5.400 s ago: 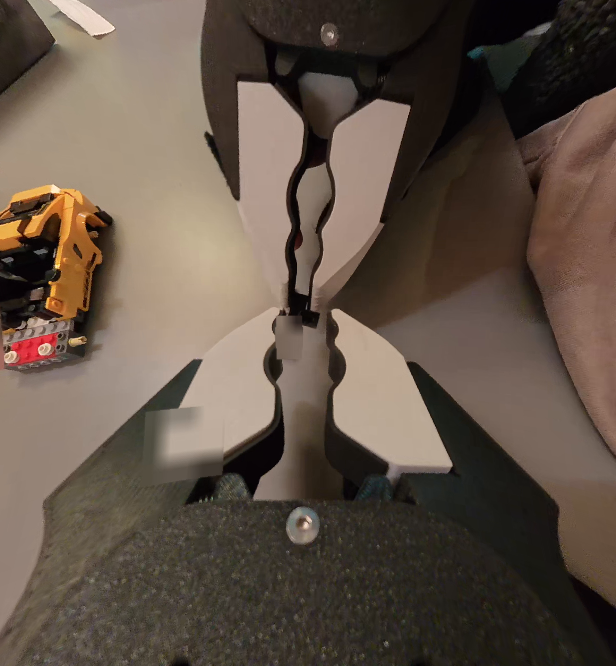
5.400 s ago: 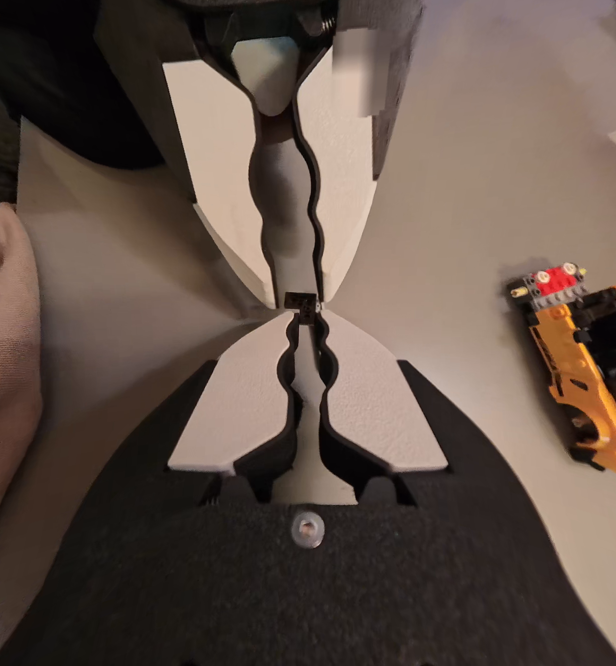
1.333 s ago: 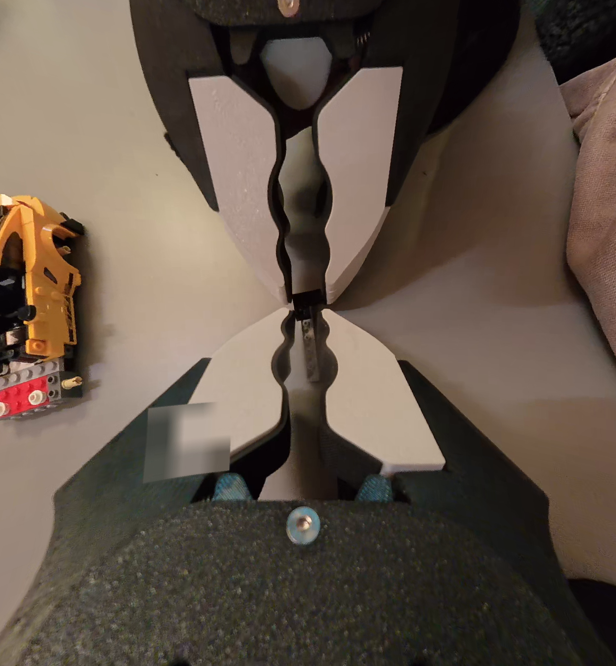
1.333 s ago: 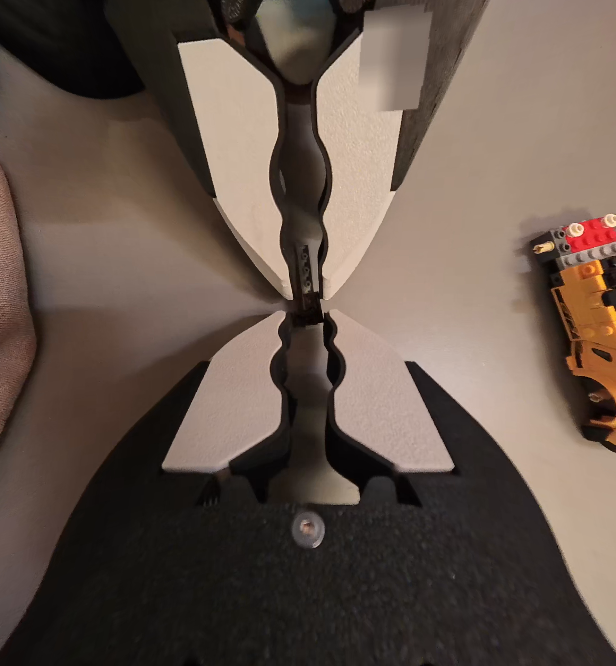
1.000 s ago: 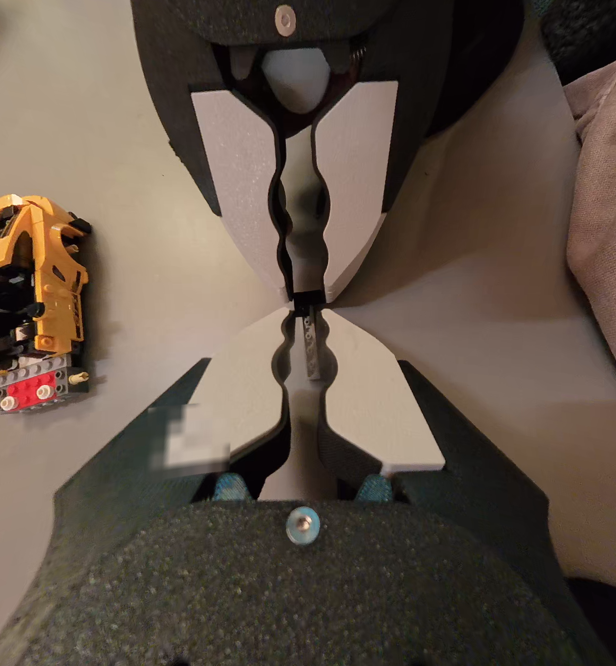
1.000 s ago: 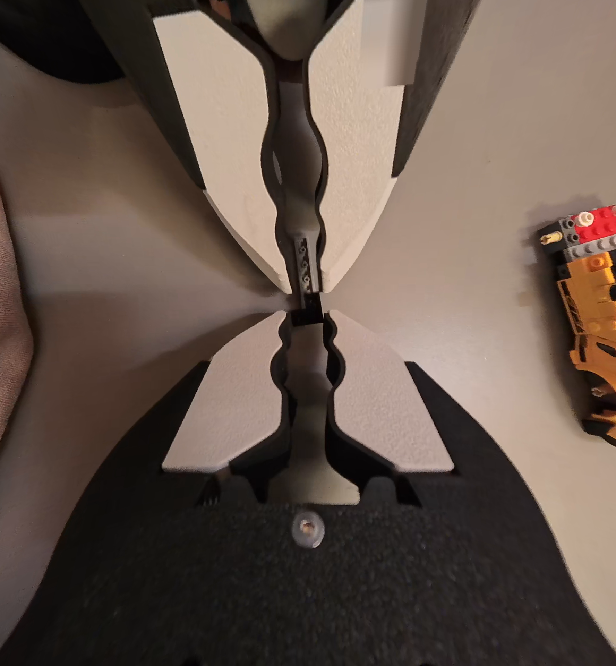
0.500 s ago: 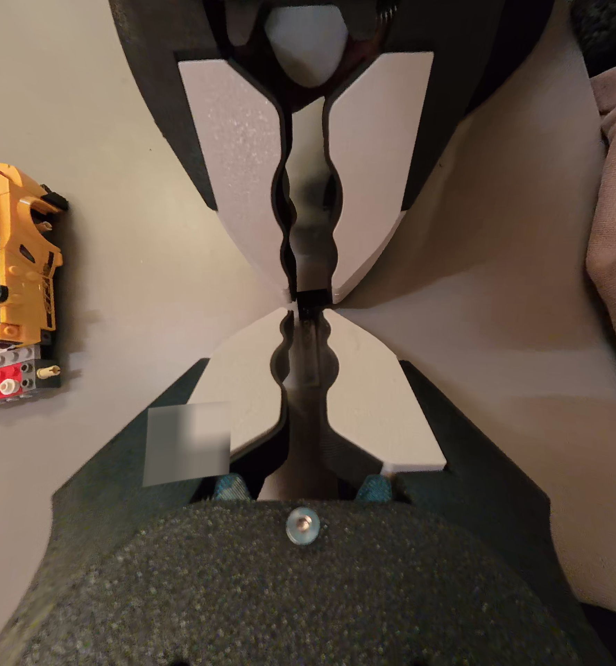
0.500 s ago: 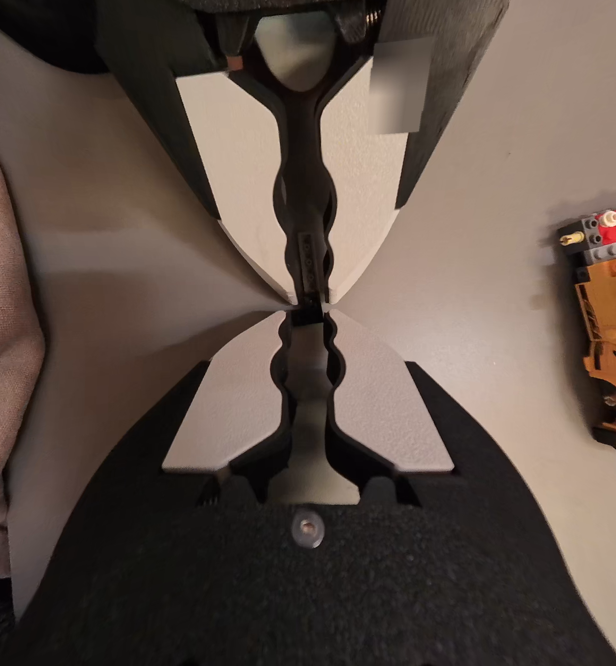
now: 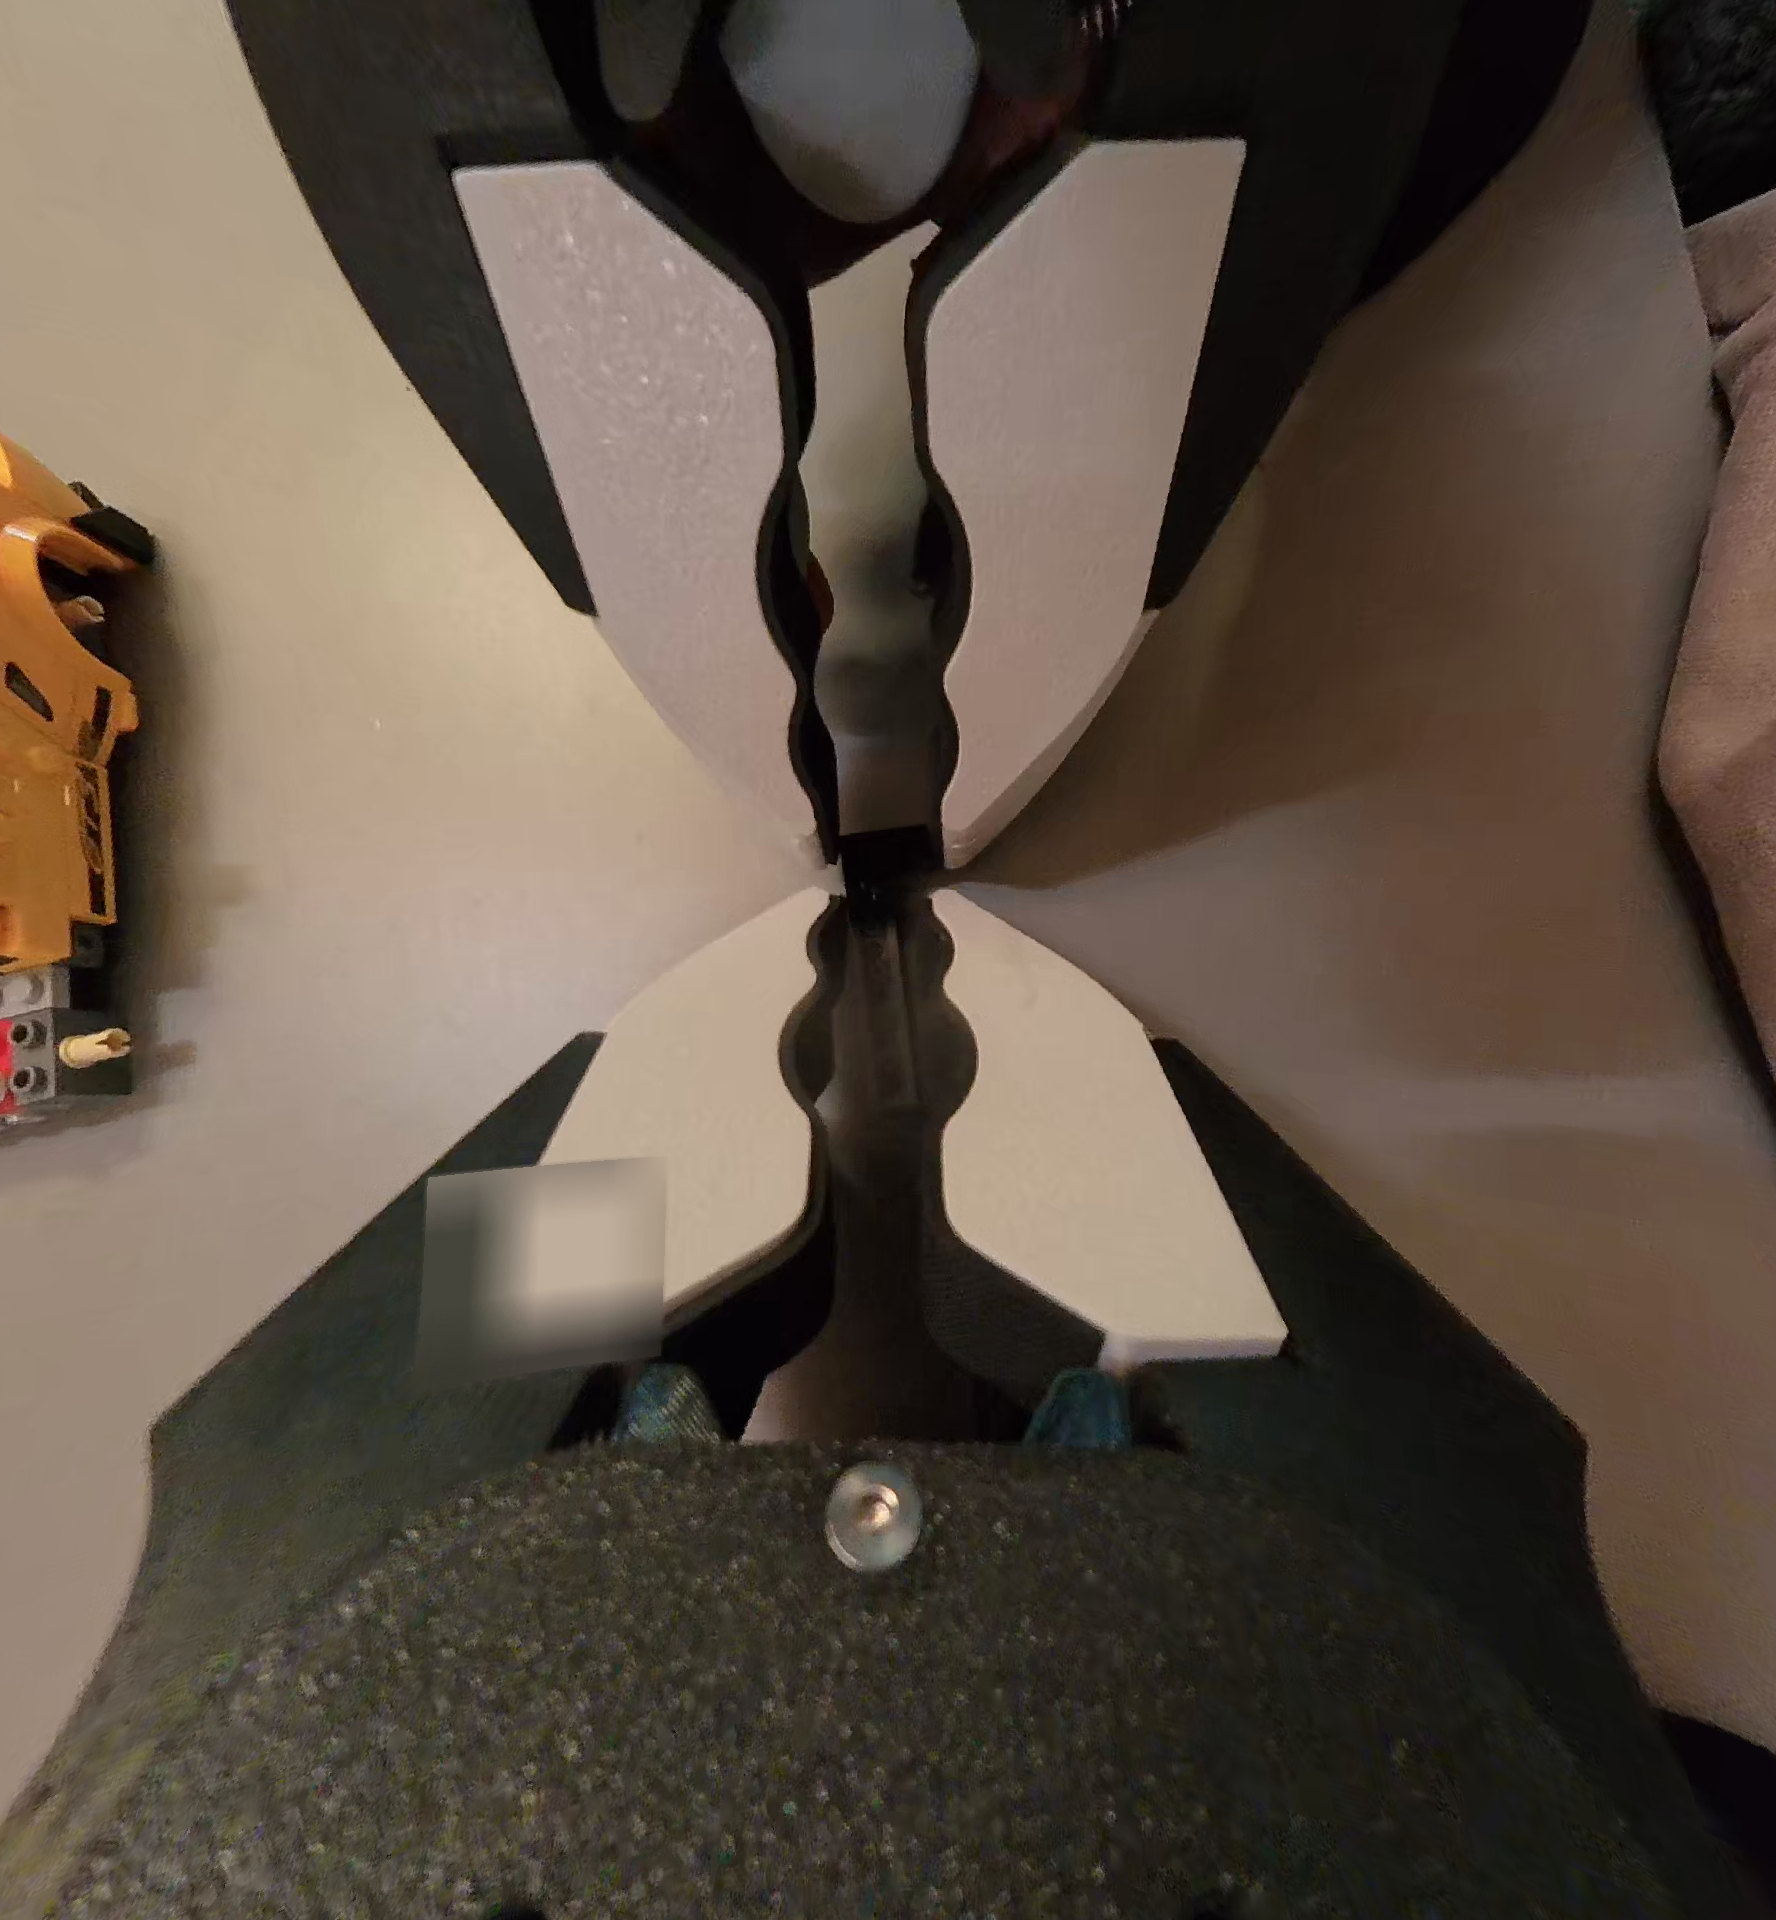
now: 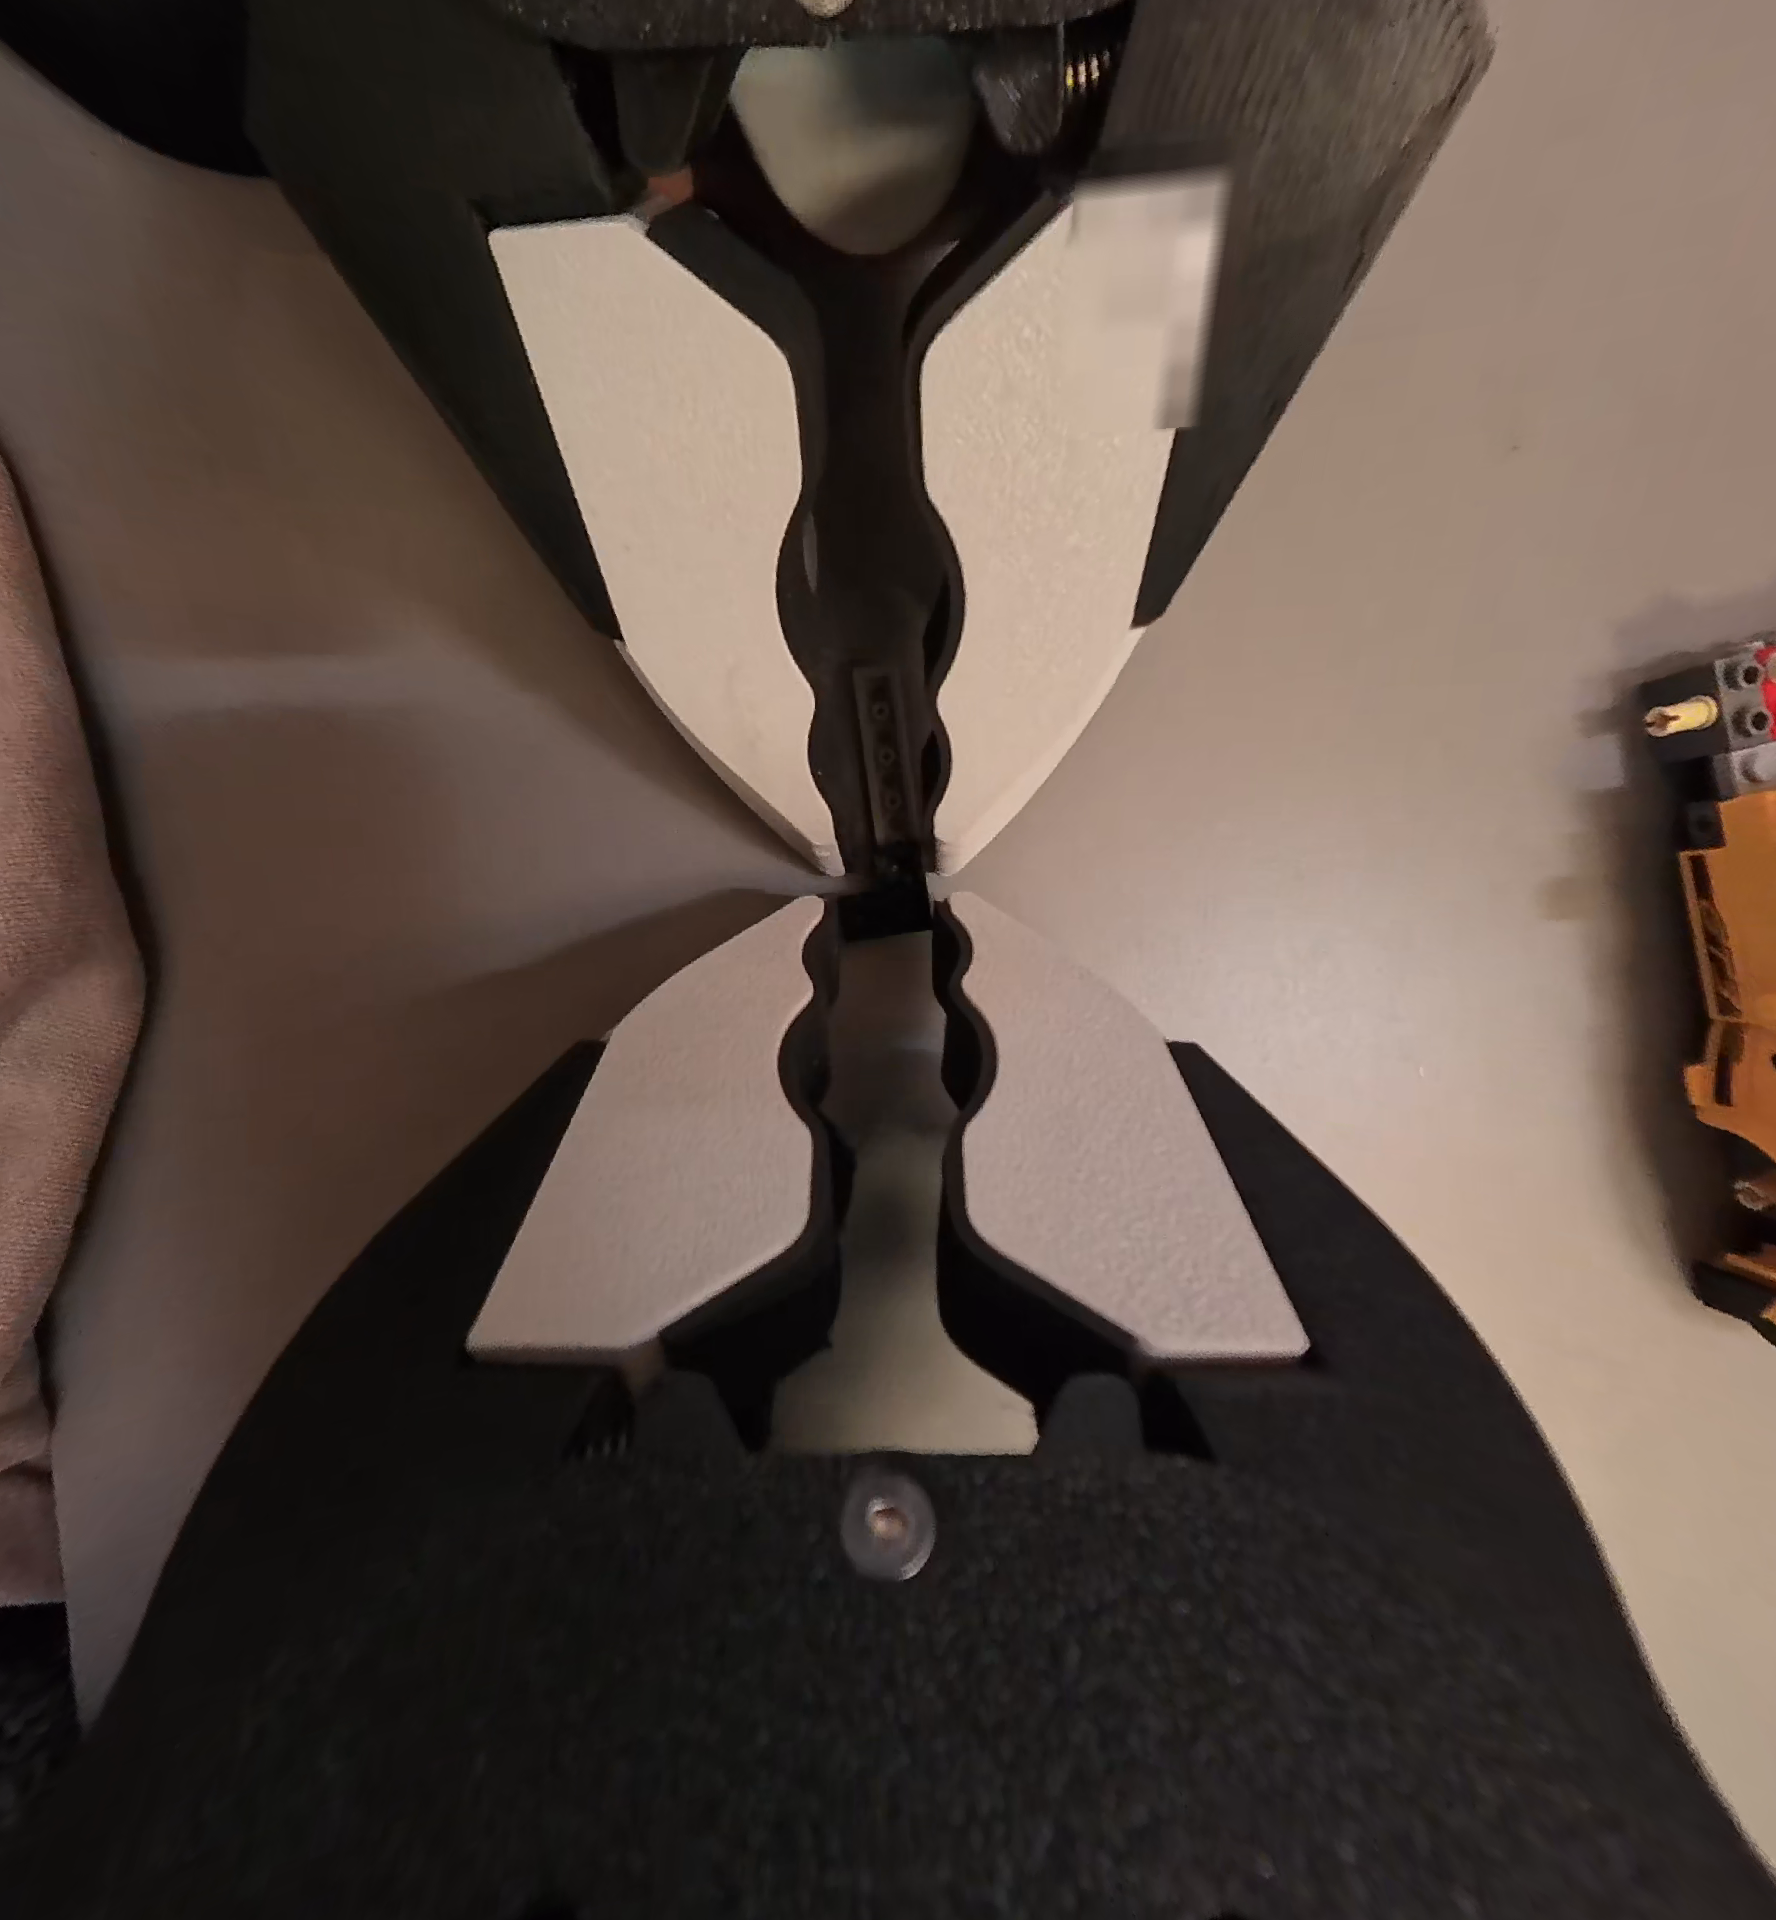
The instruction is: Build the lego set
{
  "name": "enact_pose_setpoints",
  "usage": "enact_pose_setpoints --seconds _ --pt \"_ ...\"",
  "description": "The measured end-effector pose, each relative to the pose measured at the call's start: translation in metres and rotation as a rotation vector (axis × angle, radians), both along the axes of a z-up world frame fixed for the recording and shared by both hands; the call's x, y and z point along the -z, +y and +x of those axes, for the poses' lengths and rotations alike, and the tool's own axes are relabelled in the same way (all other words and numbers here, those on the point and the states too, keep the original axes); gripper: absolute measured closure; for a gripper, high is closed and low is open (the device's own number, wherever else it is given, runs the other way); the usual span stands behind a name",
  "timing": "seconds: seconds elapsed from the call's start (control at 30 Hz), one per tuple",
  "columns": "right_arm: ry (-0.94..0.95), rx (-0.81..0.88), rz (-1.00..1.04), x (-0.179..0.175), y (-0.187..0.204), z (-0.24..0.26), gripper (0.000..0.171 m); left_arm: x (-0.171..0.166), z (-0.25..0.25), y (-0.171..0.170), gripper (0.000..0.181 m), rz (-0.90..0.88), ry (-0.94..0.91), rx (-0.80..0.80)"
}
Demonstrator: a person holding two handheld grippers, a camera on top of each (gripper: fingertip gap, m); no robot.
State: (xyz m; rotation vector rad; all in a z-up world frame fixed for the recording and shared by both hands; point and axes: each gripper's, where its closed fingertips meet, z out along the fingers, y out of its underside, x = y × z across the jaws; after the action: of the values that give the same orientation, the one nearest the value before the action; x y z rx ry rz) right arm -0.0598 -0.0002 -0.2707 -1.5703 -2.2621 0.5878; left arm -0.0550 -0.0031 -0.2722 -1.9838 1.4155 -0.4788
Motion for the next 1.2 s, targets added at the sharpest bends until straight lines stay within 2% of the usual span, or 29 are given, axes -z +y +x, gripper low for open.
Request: enact_pose_setpoints --seconds 0.03,0.53,1.2 --pt "-0.004 -0.002 -0.001 0.0 -0.0001 -0.0002 0.155 0.0 0.0 0.0 0.169 -0.002 -0.003 -0.001" --pt "-0.053 -0.032 -0.022 0.0044 -0.0021 0.0001 0.155 0.0001 0.0004 0.0002 0.173 0.009 -0.016 -0.01" --pt "0.009 0.033 -0.091 0.0028 0.0007 0.0031 0.152 -0.0006 -0.0011 0.0 0.173 0.052 -0.015 0.005"
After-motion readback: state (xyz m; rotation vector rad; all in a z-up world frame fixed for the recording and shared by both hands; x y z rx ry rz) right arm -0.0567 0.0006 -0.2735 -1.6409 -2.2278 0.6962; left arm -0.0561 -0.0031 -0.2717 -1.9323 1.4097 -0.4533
